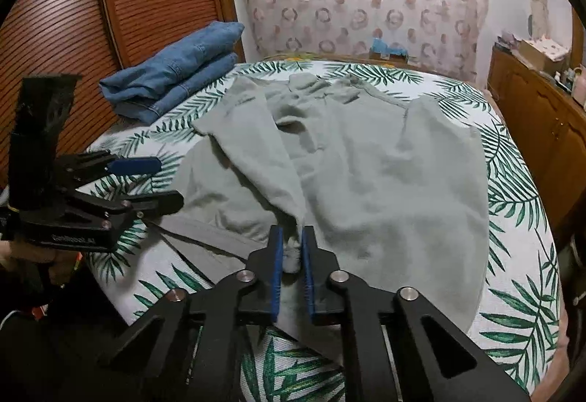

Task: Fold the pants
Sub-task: 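Move the right tool to the pants side edge and grasp it, then fold the held edge inward over the pants with the right tool, release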

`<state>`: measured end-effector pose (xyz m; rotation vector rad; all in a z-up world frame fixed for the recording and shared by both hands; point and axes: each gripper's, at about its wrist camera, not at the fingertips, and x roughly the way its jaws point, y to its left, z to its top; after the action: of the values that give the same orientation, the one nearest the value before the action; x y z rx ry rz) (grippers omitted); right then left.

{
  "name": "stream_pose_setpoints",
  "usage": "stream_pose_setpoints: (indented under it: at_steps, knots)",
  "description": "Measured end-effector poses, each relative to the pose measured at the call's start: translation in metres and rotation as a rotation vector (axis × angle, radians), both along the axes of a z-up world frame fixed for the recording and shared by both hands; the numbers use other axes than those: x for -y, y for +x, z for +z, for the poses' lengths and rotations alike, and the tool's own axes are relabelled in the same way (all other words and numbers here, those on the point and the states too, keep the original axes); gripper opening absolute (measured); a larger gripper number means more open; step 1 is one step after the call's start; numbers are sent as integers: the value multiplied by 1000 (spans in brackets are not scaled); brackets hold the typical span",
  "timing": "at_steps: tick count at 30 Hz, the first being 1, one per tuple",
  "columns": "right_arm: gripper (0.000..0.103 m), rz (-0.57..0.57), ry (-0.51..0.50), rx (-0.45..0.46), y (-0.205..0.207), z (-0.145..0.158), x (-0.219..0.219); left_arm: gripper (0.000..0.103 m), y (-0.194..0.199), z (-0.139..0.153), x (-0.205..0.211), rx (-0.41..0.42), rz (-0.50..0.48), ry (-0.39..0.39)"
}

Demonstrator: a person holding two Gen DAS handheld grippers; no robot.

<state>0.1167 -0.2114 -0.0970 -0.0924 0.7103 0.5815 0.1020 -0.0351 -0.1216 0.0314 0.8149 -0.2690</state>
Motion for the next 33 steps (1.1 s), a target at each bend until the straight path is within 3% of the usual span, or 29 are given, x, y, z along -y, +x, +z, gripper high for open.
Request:
stream_pose_setpoints:
  at_steps: [7,19,33]
  knots:
    - [6,3,84,72,-16,18,13,76,-6,11,-2,21,1,-32]
    - [5,-70,75,185,-55,41,55,76,-15,40,10,101,-29,-55]
    - [5,-130,58,190,-90,44,63,76,-12,44,25,107,-58,-48]
